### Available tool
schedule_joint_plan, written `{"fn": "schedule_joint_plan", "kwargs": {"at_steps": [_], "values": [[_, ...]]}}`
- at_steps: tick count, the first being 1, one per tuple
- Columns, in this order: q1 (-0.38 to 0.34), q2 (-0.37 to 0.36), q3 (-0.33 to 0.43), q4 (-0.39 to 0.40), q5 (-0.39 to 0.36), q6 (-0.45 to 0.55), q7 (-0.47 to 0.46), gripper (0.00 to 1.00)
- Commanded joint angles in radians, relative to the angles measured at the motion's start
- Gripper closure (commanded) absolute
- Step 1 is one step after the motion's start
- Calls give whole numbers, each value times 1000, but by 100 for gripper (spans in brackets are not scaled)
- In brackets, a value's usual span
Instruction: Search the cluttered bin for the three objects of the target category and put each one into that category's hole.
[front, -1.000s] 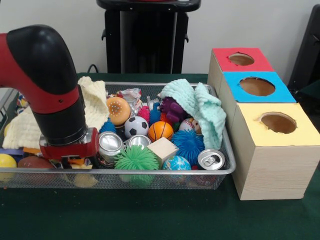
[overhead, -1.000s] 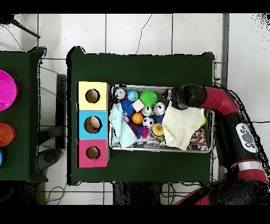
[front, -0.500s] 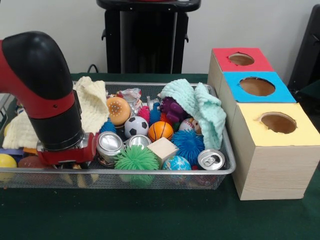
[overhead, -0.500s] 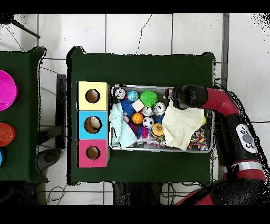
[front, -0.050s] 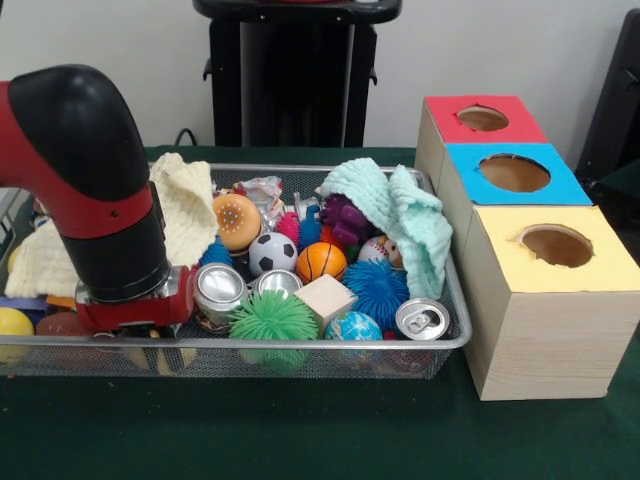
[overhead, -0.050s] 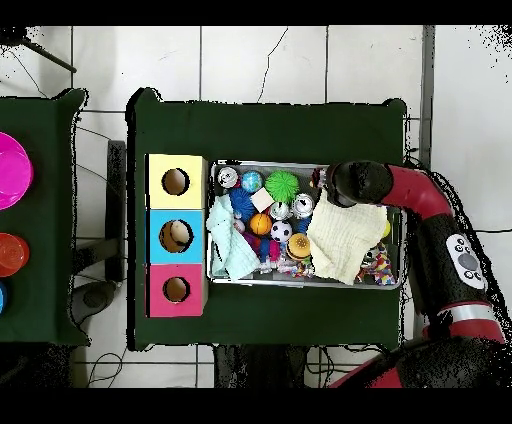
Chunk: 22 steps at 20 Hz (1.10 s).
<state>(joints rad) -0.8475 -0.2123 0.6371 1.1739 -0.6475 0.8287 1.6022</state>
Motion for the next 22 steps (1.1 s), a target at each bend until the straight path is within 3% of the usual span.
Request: {"fn": "schedule_joint_plan", "kwargs": {"at_steps": [1,5,12,16,22], "values": [[37,74,-55,49,-108,-70,-191,100],[26,8,-54,141,-74,-109,-109,100],[61,-230,-59,333,-8,-109,23,100],[90,-293,-68,360,7,-91,37,100],[111,-331,-90,391,17,-95,60,100]]}}
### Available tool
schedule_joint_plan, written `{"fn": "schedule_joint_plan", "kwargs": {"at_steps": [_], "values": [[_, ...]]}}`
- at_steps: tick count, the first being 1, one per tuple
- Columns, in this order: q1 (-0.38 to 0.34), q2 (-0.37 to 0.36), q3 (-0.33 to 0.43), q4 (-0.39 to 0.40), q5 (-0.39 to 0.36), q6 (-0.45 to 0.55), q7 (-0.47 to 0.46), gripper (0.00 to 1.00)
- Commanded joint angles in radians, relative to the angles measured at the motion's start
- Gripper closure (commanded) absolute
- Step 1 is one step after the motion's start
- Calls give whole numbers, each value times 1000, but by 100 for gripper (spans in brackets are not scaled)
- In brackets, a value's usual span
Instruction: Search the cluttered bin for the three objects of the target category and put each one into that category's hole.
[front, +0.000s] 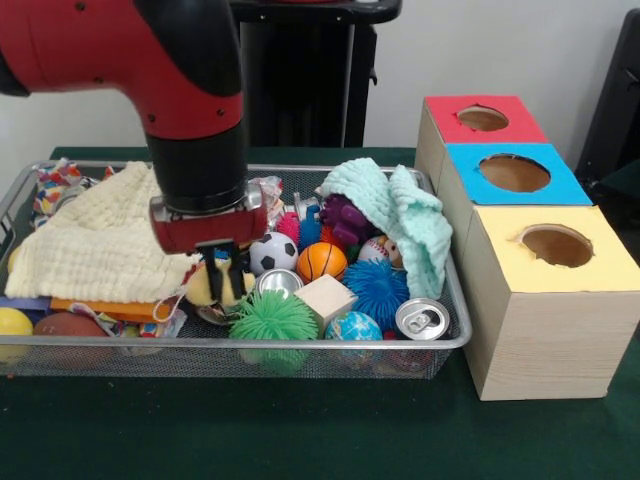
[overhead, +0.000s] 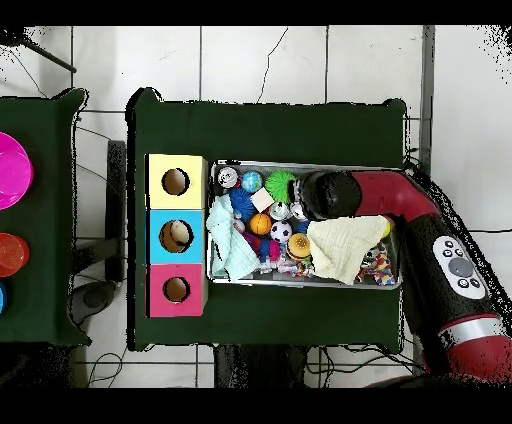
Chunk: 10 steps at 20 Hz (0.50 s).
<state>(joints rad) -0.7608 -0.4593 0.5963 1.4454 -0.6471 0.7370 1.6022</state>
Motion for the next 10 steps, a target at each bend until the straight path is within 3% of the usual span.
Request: {"fn": "schedule_joint_plan", "kwargs": {"at_steps": [1,10], "values": [[28,-89,-54,128,18,-9,67,100],[77,-132,-107,159,32,-24,139,100]]}}
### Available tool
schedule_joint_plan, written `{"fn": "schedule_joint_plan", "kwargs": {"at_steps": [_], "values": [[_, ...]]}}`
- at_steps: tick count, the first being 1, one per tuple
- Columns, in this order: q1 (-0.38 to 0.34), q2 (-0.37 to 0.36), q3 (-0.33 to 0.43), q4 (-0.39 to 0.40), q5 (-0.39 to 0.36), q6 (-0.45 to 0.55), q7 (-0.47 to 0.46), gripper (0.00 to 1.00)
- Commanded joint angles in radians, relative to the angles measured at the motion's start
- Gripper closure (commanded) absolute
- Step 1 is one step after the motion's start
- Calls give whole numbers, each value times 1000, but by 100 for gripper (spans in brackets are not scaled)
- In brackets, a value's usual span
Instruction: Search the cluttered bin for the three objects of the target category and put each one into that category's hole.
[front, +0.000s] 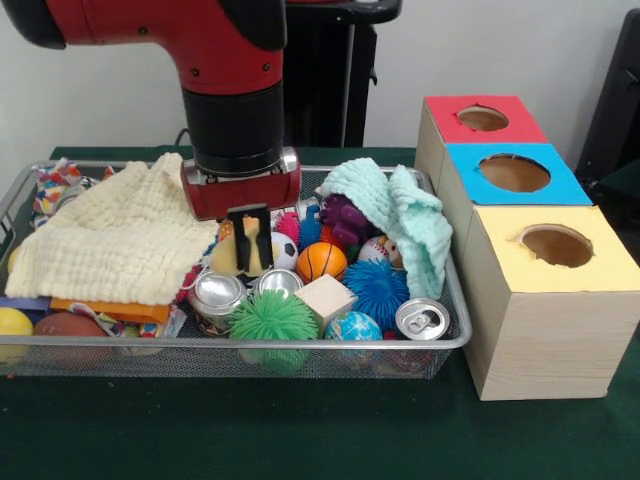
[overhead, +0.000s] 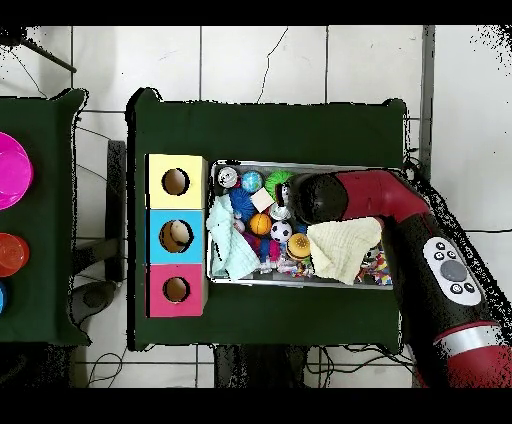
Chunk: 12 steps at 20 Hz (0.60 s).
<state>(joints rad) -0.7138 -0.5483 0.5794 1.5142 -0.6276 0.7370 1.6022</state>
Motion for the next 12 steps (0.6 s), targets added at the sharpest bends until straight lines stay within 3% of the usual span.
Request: {"fn": "schedule_joint_plan", "kwargs": {"at_steps": [1,12], "values": [[38,-48,-95,92,15,-24,145,100],[92,-107,-204,232,63,-112,269,100]]}}
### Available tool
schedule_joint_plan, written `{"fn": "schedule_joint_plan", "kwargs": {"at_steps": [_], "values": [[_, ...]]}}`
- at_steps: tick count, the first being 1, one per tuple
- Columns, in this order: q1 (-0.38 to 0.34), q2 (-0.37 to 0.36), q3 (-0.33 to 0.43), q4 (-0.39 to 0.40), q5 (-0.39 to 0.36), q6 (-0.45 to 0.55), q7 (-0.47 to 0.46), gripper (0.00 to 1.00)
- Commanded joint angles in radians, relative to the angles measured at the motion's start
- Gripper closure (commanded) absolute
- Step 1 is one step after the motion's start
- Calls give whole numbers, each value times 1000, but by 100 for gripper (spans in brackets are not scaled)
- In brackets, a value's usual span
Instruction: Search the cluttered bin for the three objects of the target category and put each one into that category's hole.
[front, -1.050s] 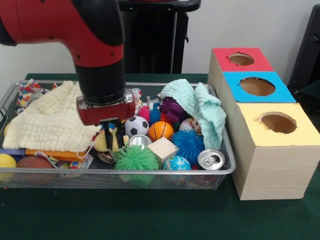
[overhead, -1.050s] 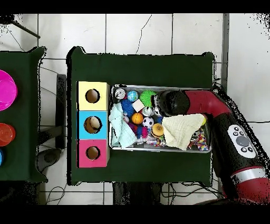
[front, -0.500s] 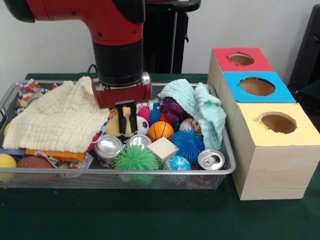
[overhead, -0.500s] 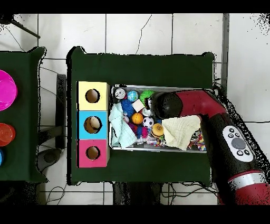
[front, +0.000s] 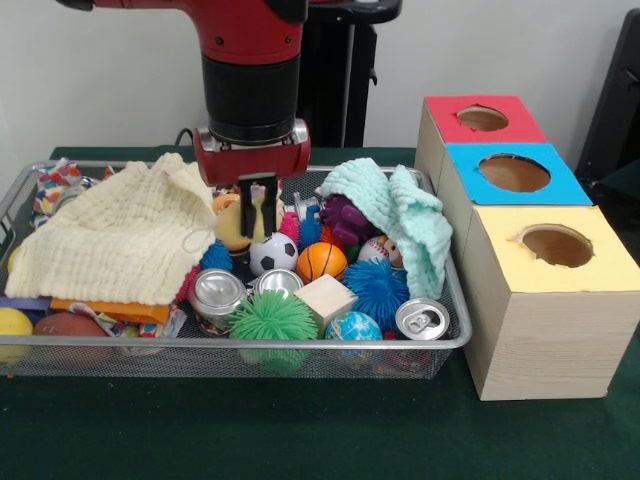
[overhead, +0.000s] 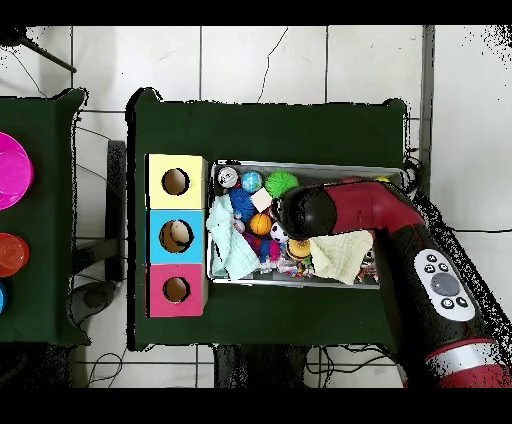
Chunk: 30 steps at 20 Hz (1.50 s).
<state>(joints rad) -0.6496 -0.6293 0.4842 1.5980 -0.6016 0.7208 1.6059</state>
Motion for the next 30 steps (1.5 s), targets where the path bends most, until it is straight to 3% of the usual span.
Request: {"fn": "schedule_joint_plan", "kwargs": {"at_steps": [1,18,24,30], "values": [[37,-26,-121,155,41,-105,277,100],[193,-100,-301,361,177,-252,384,100],[255,-149,-343,449,229,-288,415,100],[335,-254,-381,552,309,-281,452,100]]}}
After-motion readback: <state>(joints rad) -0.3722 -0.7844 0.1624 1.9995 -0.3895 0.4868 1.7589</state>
